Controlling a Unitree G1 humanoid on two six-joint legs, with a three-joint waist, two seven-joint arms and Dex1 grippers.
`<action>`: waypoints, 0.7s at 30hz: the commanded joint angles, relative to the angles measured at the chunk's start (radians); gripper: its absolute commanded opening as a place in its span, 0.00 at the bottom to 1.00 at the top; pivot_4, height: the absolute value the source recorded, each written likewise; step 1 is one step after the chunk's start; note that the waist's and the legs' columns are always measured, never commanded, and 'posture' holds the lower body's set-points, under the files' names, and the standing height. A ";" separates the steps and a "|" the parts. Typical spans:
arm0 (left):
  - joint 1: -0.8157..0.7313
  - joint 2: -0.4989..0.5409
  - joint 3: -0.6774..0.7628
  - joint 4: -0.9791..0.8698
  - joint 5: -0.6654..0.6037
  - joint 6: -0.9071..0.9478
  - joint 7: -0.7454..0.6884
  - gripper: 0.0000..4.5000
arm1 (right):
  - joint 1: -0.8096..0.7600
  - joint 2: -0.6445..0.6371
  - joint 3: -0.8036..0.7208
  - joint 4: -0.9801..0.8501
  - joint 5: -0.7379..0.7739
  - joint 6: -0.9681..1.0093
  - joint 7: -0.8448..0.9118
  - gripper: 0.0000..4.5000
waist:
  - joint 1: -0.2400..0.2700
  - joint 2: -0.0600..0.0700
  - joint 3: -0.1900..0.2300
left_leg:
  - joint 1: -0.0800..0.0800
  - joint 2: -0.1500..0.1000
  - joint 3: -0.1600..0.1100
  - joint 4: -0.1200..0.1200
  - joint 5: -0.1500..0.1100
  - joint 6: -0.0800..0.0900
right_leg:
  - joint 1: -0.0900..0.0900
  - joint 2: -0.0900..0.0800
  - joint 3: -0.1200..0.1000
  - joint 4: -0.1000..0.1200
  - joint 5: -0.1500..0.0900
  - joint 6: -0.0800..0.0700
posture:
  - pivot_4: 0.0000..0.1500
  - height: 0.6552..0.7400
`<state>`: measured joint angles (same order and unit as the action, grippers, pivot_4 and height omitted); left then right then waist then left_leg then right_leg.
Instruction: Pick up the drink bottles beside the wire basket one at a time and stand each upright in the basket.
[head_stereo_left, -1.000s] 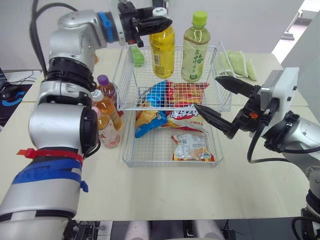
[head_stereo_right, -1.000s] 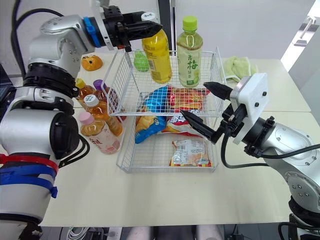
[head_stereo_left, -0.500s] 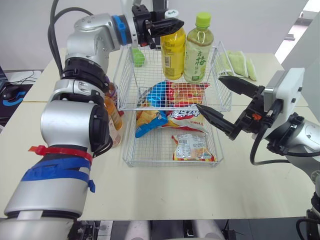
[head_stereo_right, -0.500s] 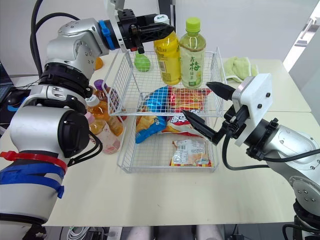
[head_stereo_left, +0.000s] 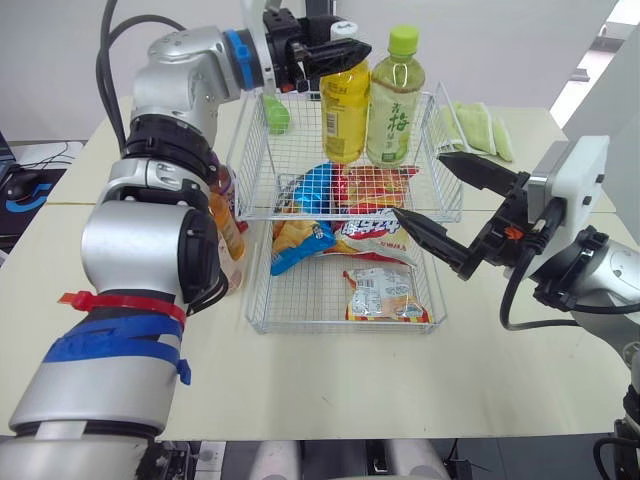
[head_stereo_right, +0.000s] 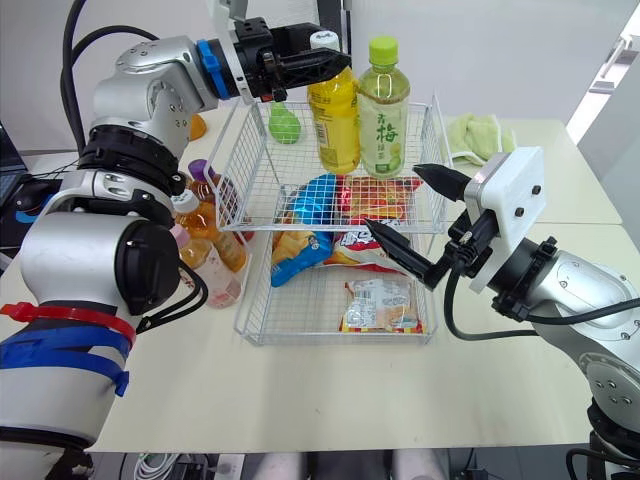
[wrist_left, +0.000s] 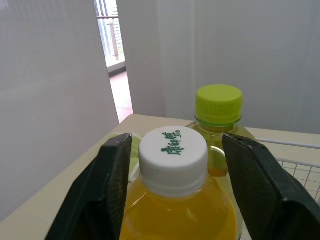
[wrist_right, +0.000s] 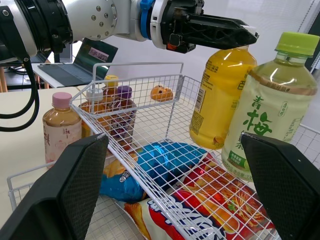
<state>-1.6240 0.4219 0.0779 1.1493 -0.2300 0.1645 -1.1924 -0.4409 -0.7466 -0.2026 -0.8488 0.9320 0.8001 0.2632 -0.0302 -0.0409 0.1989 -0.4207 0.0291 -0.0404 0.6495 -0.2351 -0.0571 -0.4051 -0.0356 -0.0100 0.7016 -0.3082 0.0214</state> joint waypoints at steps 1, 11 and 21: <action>-0.047 0.007 0.020 -0.037 -0.004 -0.008 -0.006 0.95 | -0.004 0.000 -0.002 -0.013 0.001 -0.023 0.009 1.00 | 0.000 0.000 0.000 | 0.000 0.000 0.000 0.000 0.000 0.000 | 0.000 0.000 0.000 0.000 0.000 0.000 | 1.00 1.00; -0.043 0.100 0.054 -0.082 -0.022 0.030 -0.017 1.00 | -0.021 0.001 0.016 0.010 -0.006 -0.039 0.048 1.00 | -0.004 0.000 0.000 | 0.000 0.000 0.000 0.009 0.000 0.000 | 0.000 0.000 0.001 0.009 0.000 0.000 | 1.00 1.00; 0.162 0.333 0.169 -0.392 -0.100 0.212 0.050 1.00 | -0.079 0.023 0.063 0.100 -0.010 -0.078 0.168 1.00 | -0.003 0.000 0.000 | 0.002 0.001 -0.001 0.013 0.000 0.000 | 0.001 0.001 0.002 0.014 0.000 0.000 | 1.00 1.00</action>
<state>-1.4704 0.7203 0.2104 0.8456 -0.2991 0.3435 -1.1676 -0.4984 -0.7280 -0.1315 -0.7531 0.9225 0.7511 0.4047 -0.0332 -0.0406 0.1988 -0.4184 0.0301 -0.0417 0.6624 -0.2352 -0.0570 -0.4043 -0.0347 -0.0086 0.7153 -0.3083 0.0214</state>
